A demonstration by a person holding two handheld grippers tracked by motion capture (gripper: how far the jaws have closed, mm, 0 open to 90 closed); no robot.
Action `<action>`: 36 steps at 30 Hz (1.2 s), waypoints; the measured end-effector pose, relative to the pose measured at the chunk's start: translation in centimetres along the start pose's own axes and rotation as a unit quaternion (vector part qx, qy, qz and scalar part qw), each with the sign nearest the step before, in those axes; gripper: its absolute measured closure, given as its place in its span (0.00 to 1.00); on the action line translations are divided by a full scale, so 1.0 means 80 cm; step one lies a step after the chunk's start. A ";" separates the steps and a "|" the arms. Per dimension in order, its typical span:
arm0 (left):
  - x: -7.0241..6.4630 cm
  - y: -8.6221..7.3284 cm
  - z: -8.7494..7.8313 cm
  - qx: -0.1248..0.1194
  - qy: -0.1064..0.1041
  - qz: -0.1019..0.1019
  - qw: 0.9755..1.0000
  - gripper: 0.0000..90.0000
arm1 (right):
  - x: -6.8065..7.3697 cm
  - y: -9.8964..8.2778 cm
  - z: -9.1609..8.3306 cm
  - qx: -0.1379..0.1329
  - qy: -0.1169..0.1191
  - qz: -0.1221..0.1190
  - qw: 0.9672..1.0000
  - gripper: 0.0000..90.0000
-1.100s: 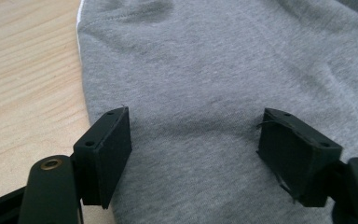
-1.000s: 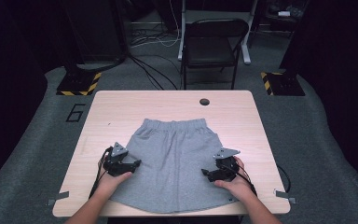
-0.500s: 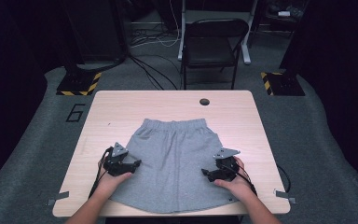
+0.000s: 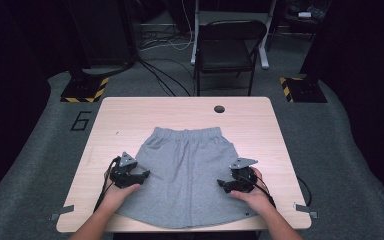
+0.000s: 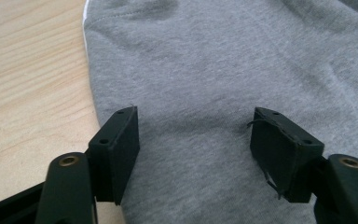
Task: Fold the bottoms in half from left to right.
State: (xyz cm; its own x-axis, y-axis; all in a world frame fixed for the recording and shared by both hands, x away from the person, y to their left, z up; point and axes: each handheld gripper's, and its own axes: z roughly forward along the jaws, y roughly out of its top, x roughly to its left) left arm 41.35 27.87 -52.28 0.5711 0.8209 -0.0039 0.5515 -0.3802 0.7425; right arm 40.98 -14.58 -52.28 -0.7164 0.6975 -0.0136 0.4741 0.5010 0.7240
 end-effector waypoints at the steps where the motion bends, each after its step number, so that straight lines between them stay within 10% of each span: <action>1: 0.000 0.000 -0.002 0.001 0.000 -0.006 1.000 0.39 | 0.001 0.002 -0.003 0.011 0.000 0.005 1.000 0.26; 16: 0.005 -0.001 -0.031 0.006 -0.006 -0.040 0.999 0.48 | 0.013 0.017 -0.021 0.017 -0.024 -0.024 0.999 0.35; 36: -0.002 -0.018 -0.084 -0.015 -0.014 -0.102 0.995 0.59 | 0.032 0.033 -0.045 0.000 0.010 0.011 1.000 0.46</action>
State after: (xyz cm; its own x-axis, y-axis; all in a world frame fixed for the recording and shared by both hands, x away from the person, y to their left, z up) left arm 36.41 31.16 -48.83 0.4655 0.8676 -0.1750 0.6401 -0.1935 0.7436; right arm 38.54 -13.28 -47.89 -0.7165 0.6974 0.0161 0.4897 0.4864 0.7236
